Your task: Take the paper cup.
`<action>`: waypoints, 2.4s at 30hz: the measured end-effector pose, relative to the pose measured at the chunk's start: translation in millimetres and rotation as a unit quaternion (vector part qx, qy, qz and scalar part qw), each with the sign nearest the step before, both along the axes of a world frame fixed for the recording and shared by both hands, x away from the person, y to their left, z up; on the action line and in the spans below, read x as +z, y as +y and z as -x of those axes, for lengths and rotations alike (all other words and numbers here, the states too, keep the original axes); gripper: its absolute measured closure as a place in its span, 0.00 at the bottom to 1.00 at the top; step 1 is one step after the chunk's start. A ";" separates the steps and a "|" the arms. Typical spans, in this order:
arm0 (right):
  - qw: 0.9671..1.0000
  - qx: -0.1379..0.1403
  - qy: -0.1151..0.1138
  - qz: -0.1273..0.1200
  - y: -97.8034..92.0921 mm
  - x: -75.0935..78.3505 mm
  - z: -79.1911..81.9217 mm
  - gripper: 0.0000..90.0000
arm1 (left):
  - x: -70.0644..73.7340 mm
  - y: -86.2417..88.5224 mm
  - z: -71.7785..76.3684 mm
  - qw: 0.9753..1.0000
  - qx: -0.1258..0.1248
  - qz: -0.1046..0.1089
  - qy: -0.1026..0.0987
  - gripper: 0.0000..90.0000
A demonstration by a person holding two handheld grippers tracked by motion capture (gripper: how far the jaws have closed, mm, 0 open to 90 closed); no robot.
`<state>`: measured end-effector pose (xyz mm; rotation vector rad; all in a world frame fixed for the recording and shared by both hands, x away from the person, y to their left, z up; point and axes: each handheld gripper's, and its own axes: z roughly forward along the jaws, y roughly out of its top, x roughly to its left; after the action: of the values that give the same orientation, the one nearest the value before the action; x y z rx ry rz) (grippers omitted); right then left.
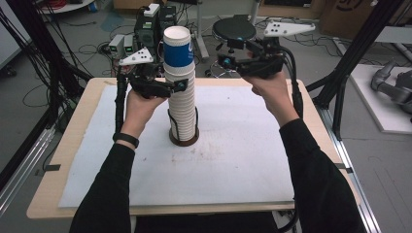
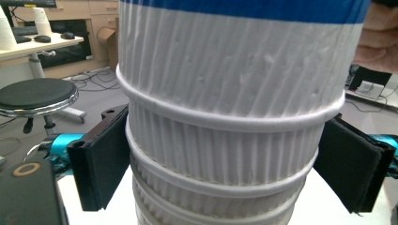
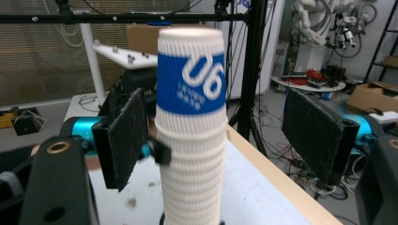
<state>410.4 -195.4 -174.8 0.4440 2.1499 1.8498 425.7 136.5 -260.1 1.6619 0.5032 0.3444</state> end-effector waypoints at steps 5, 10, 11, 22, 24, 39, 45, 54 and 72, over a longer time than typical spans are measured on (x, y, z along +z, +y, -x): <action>1.000 0.012 -0.001 0.000 24.9 12.6 -6.6 0.26 | -0.2 0.0 -0.3 1.000 0.000 0.001 0.001 0.14; 1.000 0.022 0.005 -0.013 46.1 22.2 -13.4 0.26 | -0.3 0.6 -0.8 1.000 -0.003 0.000 0.000 0.14; 1.000 0.026 0.004 -0.015 50.0 23.6 -14.9 0.26 | -0.4 0.2 -0.8 1.000 -0.003 0.002 0.000 0.14; 1.000 0.022 0.019 -0.004 86.3 30.7 -24.4 0.25 | -0.7 0.3 -1.3 1.000 -0.003 0.002 0.000 0.14; 1.000 0.021 0.022 -0.003 90.1 31.3 -24.9 0.24 | -0.8 0.2 -1.4 1.000 -0.003 0.003 0.001 0.14; 0.999 0.006 0.045 0.023 105.8 27.5 -32.2 0.35 | -0.8 0.2 -1.4 1.000 -0.004 0.003 0.002 0.14; 0.999 0.005 0.037 0.023 105.5 28.9 -30.3 0.35 | -1.0 0.3 -1.6 1.000 -0.004 0.004 0.001 0.14; 1.000 -0.002 0.000 -0.015 101.1 42.4 -20.7 0.35 | -1.2 0.0 -2.2 1.000 -0.005 0.004 0.000 0.14; 0.997 -0.009 -0.066 -0.050 89.1 74.5 4.5 0.35 | -1.6 -0.6 -2.6 1.000 -0.003 0.005 0.000 0.14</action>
<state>405.9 -106.3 -100.2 0.3503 1.9688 1.9273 428.3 135.9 -261.7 1.6533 0.4993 0.3362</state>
